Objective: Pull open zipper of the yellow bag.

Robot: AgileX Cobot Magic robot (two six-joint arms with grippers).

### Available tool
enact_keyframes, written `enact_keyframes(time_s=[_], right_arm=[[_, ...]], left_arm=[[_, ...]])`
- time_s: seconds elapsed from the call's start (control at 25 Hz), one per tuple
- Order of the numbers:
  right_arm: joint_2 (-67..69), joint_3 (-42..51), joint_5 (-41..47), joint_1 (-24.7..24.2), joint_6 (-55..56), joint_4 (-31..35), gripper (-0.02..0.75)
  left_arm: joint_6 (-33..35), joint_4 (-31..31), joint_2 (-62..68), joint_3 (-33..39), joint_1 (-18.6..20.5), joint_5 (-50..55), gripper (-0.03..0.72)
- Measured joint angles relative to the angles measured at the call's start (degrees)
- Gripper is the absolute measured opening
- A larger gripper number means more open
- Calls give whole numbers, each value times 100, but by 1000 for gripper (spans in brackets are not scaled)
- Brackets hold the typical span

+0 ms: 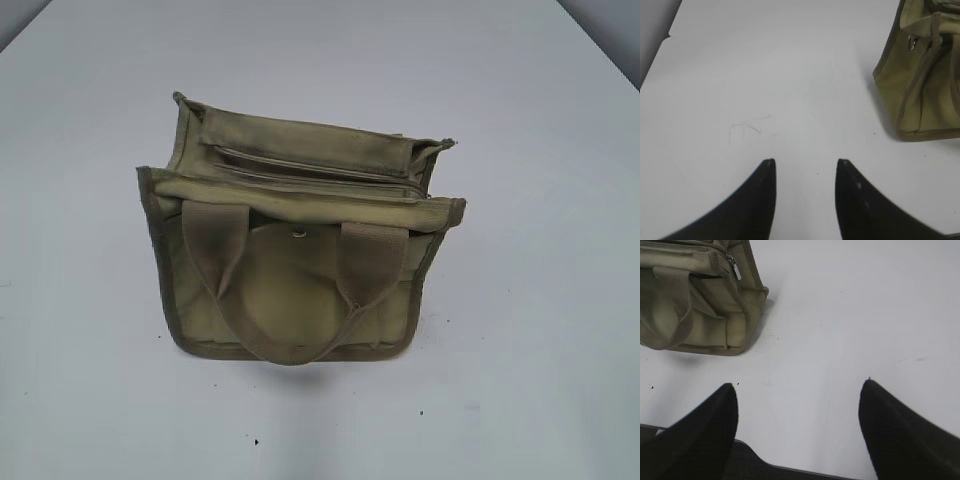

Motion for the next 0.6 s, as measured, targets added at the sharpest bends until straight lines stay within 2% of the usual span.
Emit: enact_keyframes(time_s=[0.6], right_arm=[[0,0,-5,0,0,-5,582]], left_arm=[[0,10,0,0,0,0,312]])
